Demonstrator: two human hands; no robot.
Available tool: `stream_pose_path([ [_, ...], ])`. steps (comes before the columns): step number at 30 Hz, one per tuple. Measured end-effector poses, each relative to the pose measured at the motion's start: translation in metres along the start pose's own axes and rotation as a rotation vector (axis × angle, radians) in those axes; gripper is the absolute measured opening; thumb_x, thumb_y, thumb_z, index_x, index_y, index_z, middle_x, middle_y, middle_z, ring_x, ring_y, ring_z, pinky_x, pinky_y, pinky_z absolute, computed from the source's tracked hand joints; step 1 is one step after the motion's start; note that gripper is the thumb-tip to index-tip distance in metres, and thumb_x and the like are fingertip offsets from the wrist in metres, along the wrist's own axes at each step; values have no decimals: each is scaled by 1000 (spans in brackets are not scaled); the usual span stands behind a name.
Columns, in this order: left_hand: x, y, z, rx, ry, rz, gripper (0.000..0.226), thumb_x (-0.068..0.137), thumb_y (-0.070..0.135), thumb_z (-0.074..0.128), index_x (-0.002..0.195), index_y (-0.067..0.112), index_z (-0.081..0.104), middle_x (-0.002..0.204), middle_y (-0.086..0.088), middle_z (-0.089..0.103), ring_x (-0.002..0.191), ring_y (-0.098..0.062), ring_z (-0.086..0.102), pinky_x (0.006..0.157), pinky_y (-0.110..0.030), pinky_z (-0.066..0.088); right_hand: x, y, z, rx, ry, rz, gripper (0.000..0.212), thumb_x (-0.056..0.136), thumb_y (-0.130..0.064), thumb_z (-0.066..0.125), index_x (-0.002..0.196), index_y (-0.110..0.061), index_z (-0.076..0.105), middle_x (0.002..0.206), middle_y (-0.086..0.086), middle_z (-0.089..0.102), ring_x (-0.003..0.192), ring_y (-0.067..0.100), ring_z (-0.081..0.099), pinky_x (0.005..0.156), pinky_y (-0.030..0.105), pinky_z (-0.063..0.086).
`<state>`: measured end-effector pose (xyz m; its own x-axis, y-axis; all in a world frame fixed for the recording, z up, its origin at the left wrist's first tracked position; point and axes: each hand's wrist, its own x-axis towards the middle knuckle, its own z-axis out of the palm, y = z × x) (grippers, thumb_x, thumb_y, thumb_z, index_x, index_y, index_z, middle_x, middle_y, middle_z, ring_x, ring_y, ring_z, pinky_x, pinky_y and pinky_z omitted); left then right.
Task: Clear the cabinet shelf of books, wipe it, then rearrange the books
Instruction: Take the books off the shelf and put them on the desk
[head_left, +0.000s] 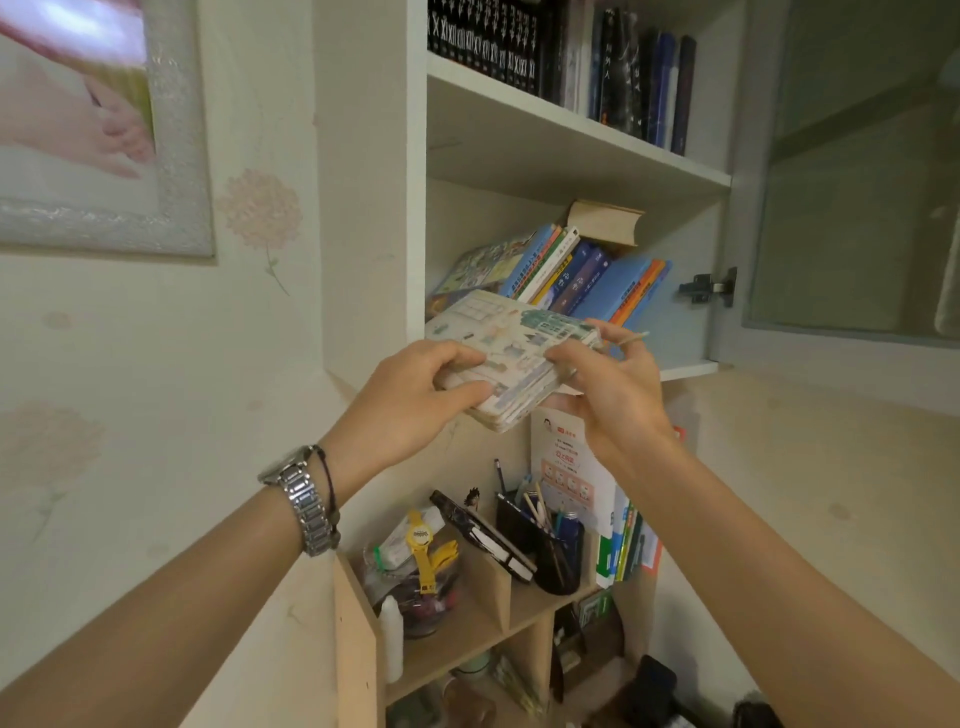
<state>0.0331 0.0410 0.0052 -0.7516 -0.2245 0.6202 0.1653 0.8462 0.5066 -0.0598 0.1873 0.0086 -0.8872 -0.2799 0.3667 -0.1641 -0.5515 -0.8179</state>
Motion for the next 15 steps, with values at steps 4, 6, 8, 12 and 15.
stream_pose_path([
  [4,-4,1,22,-34,75,4,45,87,37,64,129,24,53,132,3,41,124,-12,39,101,-21,31,-13,5,-19,128,59,-14,41,82,10,65,107,-18,48,106,15,69,89,26,72,67,44,61],
  [6,-7,4,32,-109,134,-22,53,84,37,66,132,26,47,142,1,30,133,-12,30,108,-21,24,-20,7,-28,214,90,-30,43,81,11,65,105,-19,47,106,15,69,92,26,72,71,46,60],
  [8,-9,7,41,-173,189,-24,60,82,35,70,134,26,41,145,1,24,135,-13,26,112,-24,21,-26,9,-38,247,131,-66,43,81,11,65,104,-21,47,108,14,69,93,26,71,79,50,58],
  [12,-15,18,60,-364,184,11,60,82,32,71,131,35,36,129,17,32,127,-3,36,103,-19,35,-38,13,-60,325,161,-130,46,83,12,61,113,-17,43,120,19,63,102,29,68,70,42,61],
  [15,-18,31,74,-666,76,-7,54,86,21,68,128,36,37,120,20,50,103,8,58,82,-11,50,-50,16,-76,382,178,-146,50,83,14,58,118,-17,40,124,21,61,108,32,65,64,37,61],
])
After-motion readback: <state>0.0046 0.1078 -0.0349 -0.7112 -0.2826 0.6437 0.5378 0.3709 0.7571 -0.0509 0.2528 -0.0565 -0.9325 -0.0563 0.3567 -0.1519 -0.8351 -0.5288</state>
